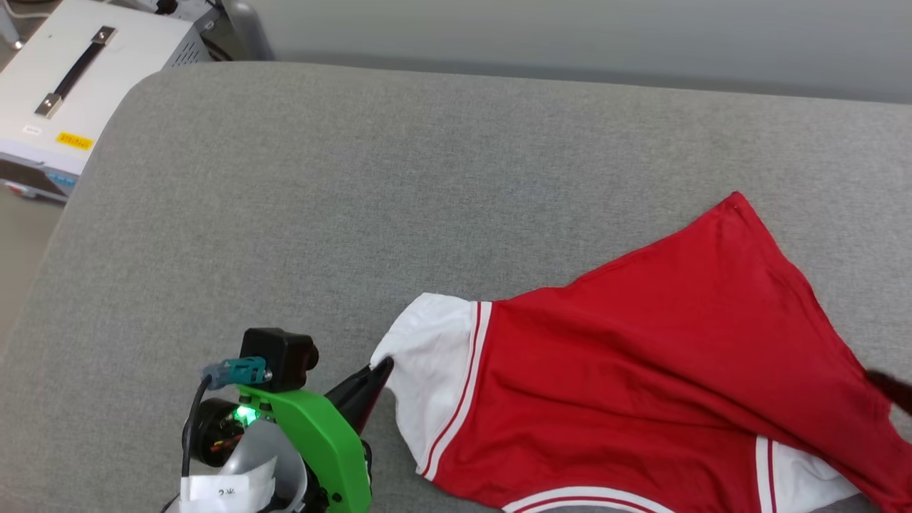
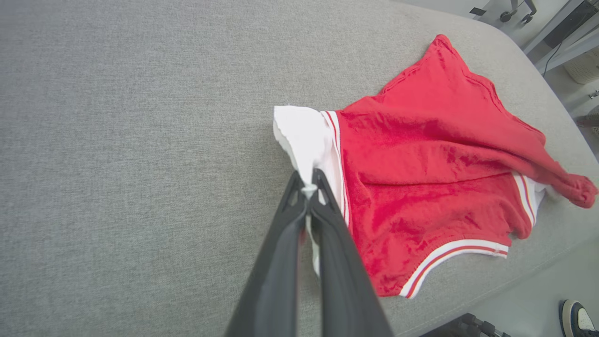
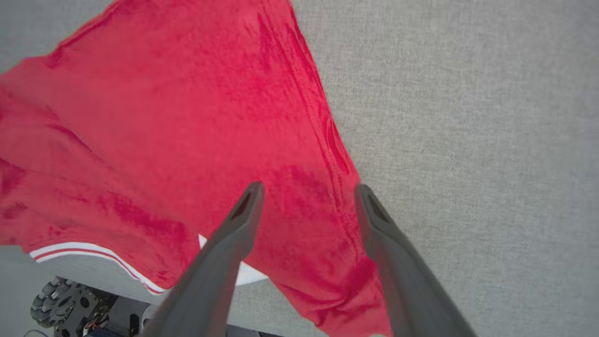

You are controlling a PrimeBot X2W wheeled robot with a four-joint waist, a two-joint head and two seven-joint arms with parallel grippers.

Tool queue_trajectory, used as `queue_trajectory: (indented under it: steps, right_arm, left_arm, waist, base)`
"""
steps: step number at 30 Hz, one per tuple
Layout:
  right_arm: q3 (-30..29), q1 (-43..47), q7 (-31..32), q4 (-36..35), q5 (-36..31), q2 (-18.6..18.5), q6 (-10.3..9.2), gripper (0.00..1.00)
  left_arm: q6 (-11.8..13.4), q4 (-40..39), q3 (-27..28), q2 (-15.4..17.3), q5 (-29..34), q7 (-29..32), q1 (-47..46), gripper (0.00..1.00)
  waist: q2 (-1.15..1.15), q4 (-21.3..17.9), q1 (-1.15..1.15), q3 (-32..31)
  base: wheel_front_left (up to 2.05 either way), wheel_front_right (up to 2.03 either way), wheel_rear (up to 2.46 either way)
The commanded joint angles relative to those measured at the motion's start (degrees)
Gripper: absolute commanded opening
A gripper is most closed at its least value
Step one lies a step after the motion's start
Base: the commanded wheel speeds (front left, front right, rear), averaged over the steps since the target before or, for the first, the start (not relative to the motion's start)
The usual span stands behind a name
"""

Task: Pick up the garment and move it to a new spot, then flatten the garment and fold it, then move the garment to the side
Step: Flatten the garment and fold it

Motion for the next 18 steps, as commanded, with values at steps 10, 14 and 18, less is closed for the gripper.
queue_trajectory:
  steps: [10,14,18]
  right_arm:
    - [4.1,-17.1,5.9,-0.1,-2.9,-1.8,-0.03,1.00]
    - [5.2,-23.1,6.9,4.3,-5.2,-2.8,-0.03,1.00]
    - [5.4,-27.0,6.9,8.9,-7.4,-3.3,-0.03,1.00]
  left_arm:
    - [-0.5,-2.8,-1.2,0.3,2.4,-0.5,-3.6,0.00]
    - [-0.8,-3.2,-1.5,-0.3,2.6,-1.0,-4.8,0.00]
    - [-1.2,-2.9,-1.9,-1.0,2.6,-1.7,-5.6,0.00]
  waist:
    - [0.00,6.2,0.01,9.0]
    - [0.00,8.8,0.01,11.8]
    - [0.00,11.1,0.01,13.6]
  base:
    - [0.00,0.00,0.00]
    - [0.00,0.00,0.00]
    - [0.00,0.00,0.00]
